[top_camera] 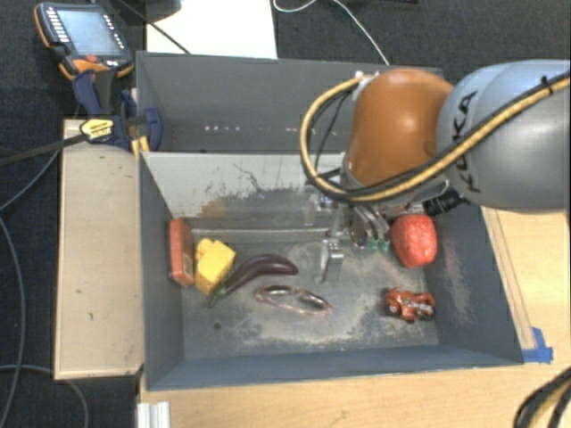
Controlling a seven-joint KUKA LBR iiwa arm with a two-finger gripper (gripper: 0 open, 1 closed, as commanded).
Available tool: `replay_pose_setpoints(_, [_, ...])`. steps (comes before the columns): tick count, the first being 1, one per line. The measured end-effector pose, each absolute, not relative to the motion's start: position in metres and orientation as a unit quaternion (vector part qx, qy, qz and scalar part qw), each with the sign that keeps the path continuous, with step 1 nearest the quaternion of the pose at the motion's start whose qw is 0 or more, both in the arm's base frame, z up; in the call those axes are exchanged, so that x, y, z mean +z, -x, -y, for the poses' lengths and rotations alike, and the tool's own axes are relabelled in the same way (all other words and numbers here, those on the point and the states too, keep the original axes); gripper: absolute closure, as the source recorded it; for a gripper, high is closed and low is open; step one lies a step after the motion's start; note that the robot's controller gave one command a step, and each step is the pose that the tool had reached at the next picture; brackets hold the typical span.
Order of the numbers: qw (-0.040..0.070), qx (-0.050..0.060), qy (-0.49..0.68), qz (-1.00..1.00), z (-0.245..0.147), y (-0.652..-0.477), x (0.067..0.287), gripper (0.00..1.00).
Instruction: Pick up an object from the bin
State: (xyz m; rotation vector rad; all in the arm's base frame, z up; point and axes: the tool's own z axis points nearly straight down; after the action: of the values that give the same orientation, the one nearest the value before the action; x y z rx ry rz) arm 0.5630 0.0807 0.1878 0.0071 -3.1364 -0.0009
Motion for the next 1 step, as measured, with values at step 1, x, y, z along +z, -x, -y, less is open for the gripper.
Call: replay_pose_setpoints(1, [-0.002,-0.001,0.000,1.000,-0.0801,-0.5645,0.1927,0.00])
